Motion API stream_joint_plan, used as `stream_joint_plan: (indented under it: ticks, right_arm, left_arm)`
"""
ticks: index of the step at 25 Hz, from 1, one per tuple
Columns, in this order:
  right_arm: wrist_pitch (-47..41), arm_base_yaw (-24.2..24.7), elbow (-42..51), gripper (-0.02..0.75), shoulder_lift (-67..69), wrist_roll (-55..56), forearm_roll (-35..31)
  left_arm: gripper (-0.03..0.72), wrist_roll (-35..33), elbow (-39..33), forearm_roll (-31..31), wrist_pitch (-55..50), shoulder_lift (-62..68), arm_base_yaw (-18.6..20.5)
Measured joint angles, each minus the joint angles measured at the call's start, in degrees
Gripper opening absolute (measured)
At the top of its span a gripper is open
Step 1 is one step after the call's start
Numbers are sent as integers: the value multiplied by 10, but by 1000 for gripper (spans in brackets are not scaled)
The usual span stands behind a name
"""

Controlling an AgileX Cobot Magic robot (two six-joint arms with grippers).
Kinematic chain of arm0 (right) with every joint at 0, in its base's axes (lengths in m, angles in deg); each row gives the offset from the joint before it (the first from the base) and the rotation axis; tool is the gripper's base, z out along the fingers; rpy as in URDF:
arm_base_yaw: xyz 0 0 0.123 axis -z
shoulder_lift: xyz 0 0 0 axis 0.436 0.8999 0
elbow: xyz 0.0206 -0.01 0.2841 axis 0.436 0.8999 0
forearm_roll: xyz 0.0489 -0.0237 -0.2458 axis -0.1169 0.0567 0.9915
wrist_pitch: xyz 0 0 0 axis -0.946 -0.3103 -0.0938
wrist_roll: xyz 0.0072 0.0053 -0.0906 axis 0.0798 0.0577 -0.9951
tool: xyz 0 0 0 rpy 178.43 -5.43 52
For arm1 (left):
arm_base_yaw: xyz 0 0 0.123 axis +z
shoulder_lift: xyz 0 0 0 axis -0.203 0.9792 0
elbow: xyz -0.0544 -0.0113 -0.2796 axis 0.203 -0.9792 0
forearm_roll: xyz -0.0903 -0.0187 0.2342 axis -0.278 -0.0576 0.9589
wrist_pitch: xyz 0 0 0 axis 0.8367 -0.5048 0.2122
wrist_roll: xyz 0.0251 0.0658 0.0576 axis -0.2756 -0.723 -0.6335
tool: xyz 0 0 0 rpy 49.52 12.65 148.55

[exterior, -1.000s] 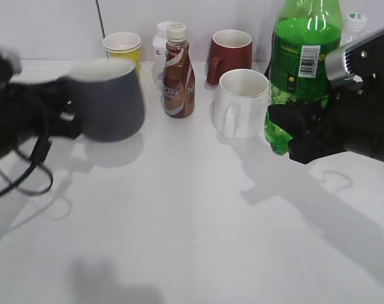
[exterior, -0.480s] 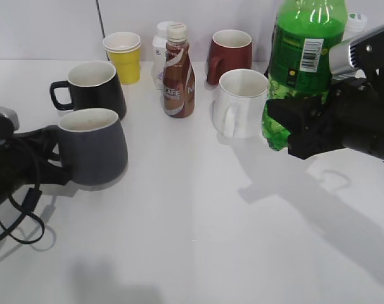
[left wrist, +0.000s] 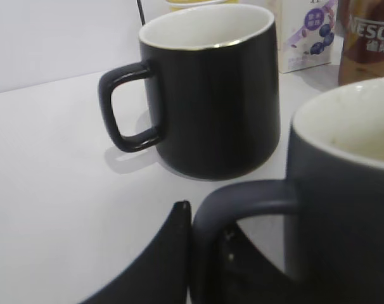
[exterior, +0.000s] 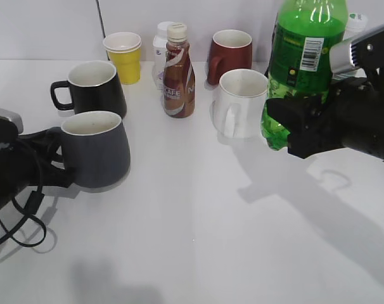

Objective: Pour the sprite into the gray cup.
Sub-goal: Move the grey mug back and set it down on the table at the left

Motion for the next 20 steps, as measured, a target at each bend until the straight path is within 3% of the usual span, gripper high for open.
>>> stream_joint_plan:
  ticks: [20]
  right_arm:
    - [0, 0, 0, 338, 0, 1, 0]
  left_arm:
    - [118, 8, -29, 40, 19, 0, 0]
